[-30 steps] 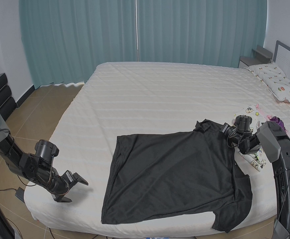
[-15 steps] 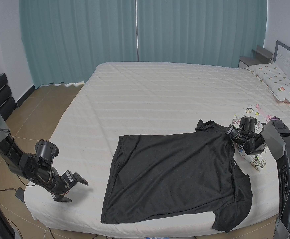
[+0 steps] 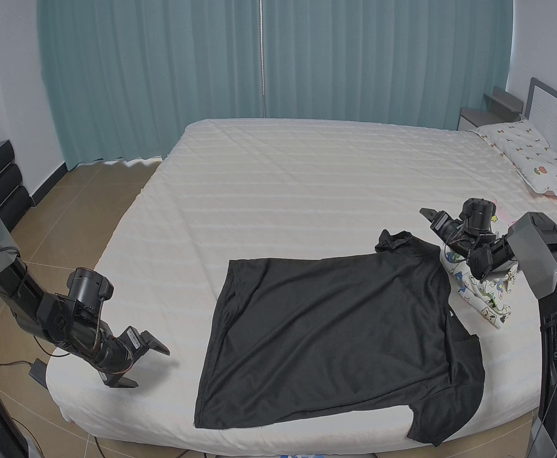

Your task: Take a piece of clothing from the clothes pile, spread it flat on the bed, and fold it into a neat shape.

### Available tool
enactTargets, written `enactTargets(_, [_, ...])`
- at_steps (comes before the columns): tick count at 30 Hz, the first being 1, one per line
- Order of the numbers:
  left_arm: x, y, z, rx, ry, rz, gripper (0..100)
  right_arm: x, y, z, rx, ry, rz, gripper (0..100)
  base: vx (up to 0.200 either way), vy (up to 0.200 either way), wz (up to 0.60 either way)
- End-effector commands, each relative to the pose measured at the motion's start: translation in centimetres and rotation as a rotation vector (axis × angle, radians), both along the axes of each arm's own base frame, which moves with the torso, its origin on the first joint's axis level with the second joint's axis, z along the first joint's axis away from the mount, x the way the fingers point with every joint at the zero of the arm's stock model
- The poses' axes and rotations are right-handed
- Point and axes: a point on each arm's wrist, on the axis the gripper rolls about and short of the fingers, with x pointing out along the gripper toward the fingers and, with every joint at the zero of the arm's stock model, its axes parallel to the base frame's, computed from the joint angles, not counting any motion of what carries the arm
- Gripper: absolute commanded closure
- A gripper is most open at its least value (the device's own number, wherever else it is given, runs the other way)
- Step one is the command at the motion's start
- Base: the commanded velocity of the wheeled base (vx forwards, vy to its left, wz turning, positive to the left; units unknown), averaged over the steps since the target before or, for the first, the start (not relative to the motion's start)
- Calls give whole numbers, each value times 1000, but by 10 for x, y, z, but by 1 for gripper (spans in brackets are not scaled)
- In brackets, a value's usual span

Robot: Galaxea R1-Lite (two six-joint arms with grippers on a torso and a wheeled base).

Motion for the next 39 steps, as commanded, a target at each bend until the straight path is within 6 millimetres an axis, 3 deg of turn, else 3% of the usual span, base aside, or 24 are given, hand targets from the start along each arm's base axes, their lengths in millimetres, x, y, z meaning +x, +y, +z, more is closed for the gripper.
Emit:
enactTargets(1, [0, 0, 0, 0, 1, 0, 0, -2, 34, 13, 12, -15, 64, 0, 0, 0, 0])
enactTargets(5, [0, 0, 0, 0, -1, 0, 0, 2, 48, -10, 80, 53, 70, 0, 0, 0, 0])
enactTargets(7, [0, 0, 0, 0, 1, 0, 0, 3, 49, -12, 90, 59, 69, 0, 0, 0, 0])
enactTargets(8, [0, 0, 0, 0, -1, 0, 0, 7, 49, -25, 115, 98, 53, 0, 0, 0, 0])
enactTargets(12, [0, 0, 0, 0, -1, 0, 0, 16, 46, -40, 114, 117, 4, 0, 0, 0, 0])
enactTargets(23, [0, 0, -1, 0, 2, 0, 0, 33, 49, -56, 148, 151, -53, 0, 0, 0, 0])
enactTargets(24, [0, 0, 0, 0, 1, 0, 0, 34, 49, -58, 149, 151, -54, 100, 0, 0, 0])
enactTargets(29, [0, 0, -1, 0, 2, 0, 0, 34, 49, -59, 149, 148, -57, 100, 0, 0, 0])
enactTargets(34, [0, 0, -1, 0, 2, 0, 0, 37, 50, -47, 162, 108, -54, 100, 0, 0, 0])
enactTargets(39, [0, 0, -1, 0, 2, 0, 0, 41, 50, -18, 217, -2, -70, 100, 0, 0, 0])
